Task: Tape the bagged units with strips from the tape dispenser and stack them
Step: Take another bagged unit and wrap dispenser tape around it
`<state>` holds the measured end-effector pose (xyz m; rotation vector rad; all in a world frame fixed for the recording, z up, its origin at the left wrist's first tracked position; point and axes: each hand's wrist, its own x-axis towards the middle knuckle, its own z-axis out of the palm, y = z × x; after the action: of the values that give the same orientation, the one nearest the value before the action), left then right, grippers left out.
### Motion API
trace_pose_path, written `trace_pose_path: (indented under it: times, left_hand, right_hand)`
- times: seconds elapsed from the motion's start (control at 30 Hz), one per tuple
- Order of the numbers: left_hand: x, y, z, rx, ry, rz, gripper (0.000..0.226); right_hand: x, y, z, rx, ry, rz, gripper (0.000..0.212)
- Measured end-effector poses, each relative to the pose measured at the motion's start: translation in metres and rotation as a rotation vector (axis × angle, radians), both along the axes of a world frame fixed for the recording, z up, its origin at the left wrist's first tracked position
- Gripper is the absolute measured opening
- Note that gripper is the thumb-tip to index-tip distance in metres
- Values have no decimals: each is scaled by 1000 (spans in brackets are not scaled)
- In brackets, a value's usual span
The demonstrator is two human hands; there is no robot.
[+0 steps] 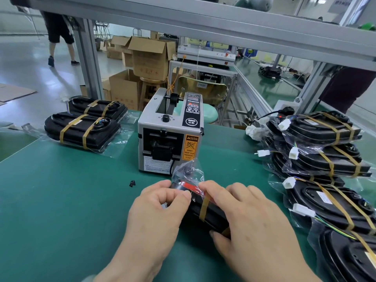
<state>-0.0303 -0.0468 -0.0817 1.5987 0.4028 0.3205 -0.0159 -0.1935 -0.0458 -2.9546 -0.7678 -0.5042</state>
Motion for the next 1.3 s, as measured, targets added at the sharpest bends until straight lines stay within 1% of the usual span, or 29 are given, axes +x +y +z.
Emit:
trace_pose_path:
  times: [0.2,0.4,0.47,0.77,1.13,1.3]
  left_hand:
    - [-1,-2,1,-1,-28,20,19]
    - [-2,-5,4,81,-23,59,13]
    - [-2,-4,4,98,-28,55,16]
    - [-5,-3,6,35,-37,1,23]
    - [-5,-11,2,54,-40,80,20]
    - [-5,-12,0,63,-41,91,22]
  right_hand:
    - [0,0,0,8,5,-2,82]
    - [0,0,0,5,6,-4,82]
    - [0,0,1,5,5,-5,82]
    - [0,0,0,8,6,-9,82]
    - [-1,-1,1,-3,9,-6,87]
    - [-1,-1,1,-7,14,-8,87]
